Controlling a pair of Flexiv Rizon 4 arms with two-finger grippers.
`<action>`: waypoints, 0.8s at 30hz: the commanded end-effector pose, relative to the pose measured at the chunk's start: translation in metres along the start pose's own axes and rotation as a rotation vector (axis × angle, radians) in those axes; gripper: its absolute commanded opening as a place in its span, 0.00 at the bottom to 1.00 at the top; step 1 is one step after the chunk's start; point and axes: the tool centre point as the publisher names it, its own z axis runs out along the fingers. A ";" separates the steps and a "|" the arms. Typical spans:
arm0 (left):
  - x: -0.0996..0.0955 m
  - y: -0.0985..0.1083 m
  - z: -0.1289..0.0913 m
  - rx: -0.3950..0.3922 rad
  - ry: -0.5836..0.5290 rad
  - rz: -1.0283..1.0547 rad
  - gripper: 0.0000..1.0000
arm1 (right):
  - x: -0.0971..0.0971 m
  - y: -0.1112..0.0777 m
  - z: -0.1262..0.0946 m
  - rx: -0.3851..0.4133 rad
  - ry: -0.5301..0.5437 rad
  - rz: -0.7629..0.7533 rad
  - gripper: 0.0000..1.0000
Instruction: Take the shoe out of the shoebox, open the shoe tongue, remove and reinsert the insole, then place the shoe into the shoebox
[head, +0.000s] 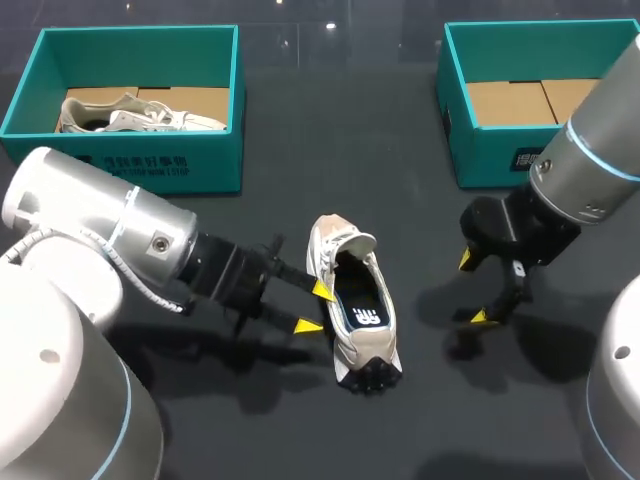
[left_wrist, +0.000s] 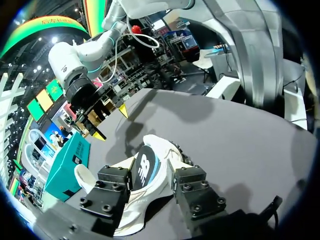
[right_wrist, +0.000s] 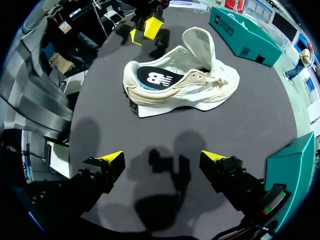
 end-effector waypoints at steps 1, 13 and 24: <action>-0.001 -0.003 -0.039 0.009 0.145 0.005 0.40 | 0.004 -0.002 -0.002 -0.003 -0.006 -0.001 1.00; -0.002 -0.008 -0.079 -0.043 0.476 0.057 0.28 | 0.004 -0.002 -0.002 -0.003 -0.006 -0.001 1.00; -0.002 -0.011 -0.090 -0.081 0.674 0.101 0.00 | 0.004 -0.002 -0.002 -0.003 -0.006 -0.001 1.00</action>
